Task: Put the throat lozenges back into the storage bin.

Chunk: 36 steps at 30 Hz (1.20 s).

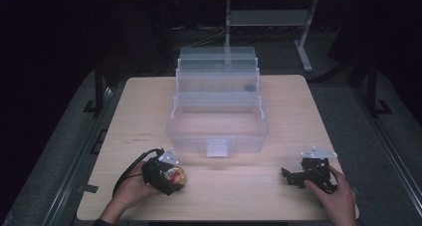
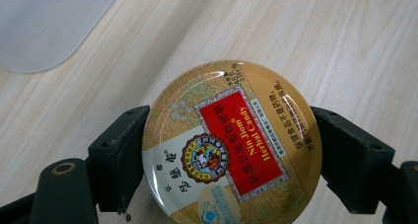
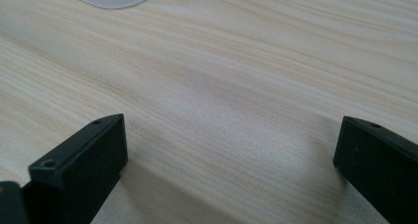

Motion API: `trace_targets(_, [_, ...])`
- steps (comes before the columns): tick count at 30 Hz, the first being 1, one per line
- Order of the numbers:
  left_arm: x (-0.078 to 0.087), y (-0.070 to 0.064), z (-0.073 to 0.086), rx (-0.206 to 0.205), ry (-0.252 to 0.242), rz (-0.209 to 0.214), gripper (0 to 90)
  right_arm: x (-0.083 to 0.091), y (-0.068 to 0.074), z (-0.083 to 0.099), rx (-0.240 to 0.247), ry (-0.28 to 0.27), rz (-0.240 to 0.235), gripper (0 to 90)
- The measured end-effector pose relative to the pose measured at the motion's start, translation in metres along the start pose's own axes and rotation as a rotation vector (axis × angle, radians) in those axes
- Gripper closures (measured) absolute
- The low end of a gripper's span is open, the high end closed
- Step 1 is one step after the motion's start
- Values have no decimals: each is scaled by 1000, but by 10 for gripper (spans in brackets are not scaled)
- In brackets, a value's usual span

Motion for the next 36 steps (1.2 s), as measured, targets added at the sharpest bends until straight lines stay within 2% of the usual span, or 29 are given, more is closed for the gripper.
trace_targets(14, [12, 1, -11, 11, -44, 11, 193, 0, 0, 0, -1, 0, 0, 0])
trace_targets(25, [19, 2, -16, 5, -56, 22, 193, 0, 0, 0, 0, 0, 0, 0])
trace_targets(30, [23, 3, -19, -6, -53, 12, 193, 0, 0, 0, -1, 0, 0, 0])
trace_targets(32, [25, 4, -21, 5, -68, 9, 193, 0, 0, 0, -1, 0, 0, 0])
trace_targets(36, [28, 4, -24, 0, -76, 10, 193, 0, 0, 0, 0, 0, 0, 0])
Point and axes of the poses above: each handheld gripper's, and its own axes: x roughly backward along the jaws, z roughly out of its underside, y roughly to its left, the point moved 8 cm from there along -x, roughly forward along the jaws, and after that the axes turned 4 degrees about -x, right-handed, at the moved point
